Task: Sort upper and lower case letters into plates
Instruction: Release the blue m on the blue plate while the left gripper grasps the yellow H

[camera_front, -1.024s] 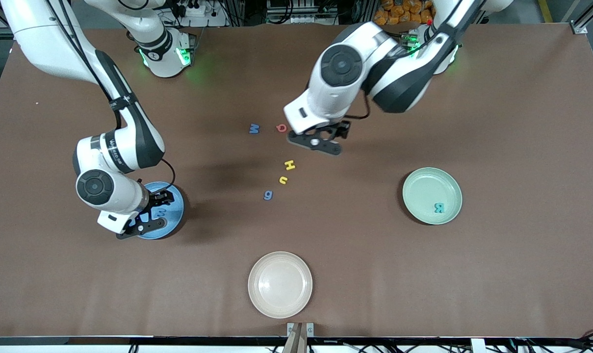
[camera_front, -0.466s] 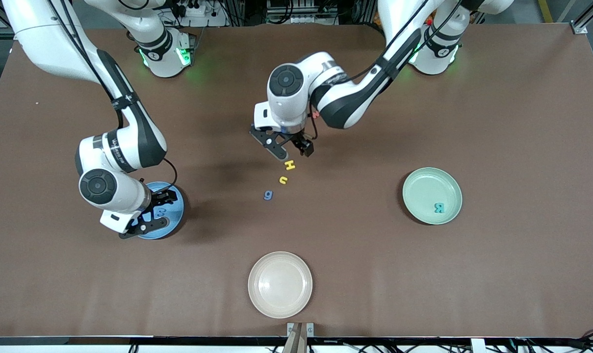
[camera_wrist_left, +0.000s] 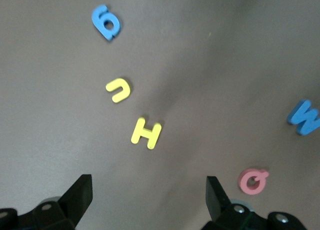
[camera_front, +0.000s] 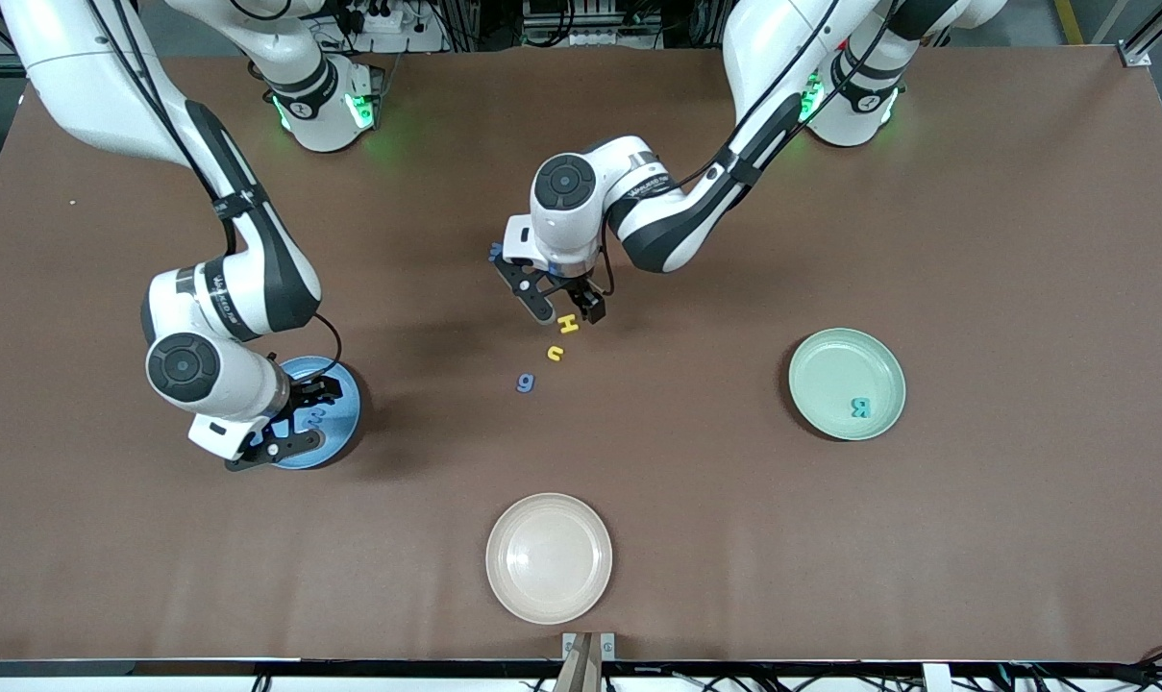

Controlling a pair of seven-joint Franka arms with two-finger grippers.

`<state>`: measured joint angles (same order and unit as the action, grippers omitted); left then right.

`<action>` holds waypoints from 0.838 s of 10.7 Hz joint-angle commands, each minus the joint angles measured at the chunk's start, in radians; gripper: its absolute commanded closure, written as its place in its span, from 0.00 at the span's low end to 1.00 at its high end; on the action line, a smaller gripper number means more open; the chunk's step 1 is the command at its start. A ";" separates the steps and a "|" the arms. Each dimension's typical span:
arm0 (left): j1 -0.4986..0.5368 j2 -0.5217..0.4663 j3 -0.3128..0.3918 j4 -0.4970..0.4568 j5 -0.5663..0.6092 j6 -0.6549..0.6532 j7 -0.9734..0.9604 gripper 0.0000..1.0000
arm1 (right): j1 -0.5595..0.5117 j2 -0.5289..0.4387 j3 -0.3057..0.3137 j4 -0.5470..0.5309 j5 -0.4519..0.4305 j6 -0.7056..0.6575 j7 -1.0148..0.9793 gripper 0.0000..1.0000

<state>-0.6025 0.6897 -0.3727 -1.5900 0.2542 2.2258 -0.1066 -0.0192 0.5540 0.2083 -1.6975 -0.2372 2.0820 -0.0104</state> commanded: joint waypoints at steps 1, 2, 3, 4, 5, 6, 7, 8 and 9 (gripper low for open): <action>0.003 0.007 0.002 -0.062 0.081 0.105 0.027 0.00 | -0.021 0.017 0.014 -0.001 -0.010 0.010 -0.003 0.00; 0.006 0.033 0.002 -0.056 0.111 0.151 0.027 0.00 | -0.021 0.017 0.014 -0.001 -0.010 0.009 -0.003 0.00; 0.004 0.057 0.002 -0.051 0.143 0.199 0.028 0.00 | -0.021 0.017 0.014 -0.001 -0.008 0.009 -0.003 0.00; 0.010 0.077 0.003 -0.054 0.186 0.254 0.030 0.00 | -0.022 0.018 0.016 -0.001 -0.007 0.010 -0.003 0.00; 0.010 0.097 0.009 -0.053 0.210 0.288 0.045 0.00 | -0.021 0.018 0.016 -0.001 -0.007 0.010 0.001 0.00; 0.012 0.109 0.011 -0.051 0.214 0.308 0.051 0.00 | -0.021 0.018 0.016 -0.001 -0.005 0.009 0.004 0.00; 0.010 0.116 0.012 -0.051 0.214 0.317 0.059 0.00 | -0.021 0.020 0.017 -0.001 -0.004 0.009 0.007 0.00; 0.012 0.122 0.012 -0.051 0.214 0.318 0.071 0.00 | -0.021 0.021 0.016 -0.001 0.013 0.009 0.007 0.00; 0.012 0.122 0.012 -0.053 0.214 0.318 0.091 0.03 | -0.019 0.021 0.016 -0.002 0.030 0.006 0.007 0.00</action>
<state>-0.5955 0.8069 -0.3577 -1.6487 0.4442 2.5306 -0.0468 -0.0223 0.5749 0.2080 -1.6975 -0.2293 2.0884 -0.0086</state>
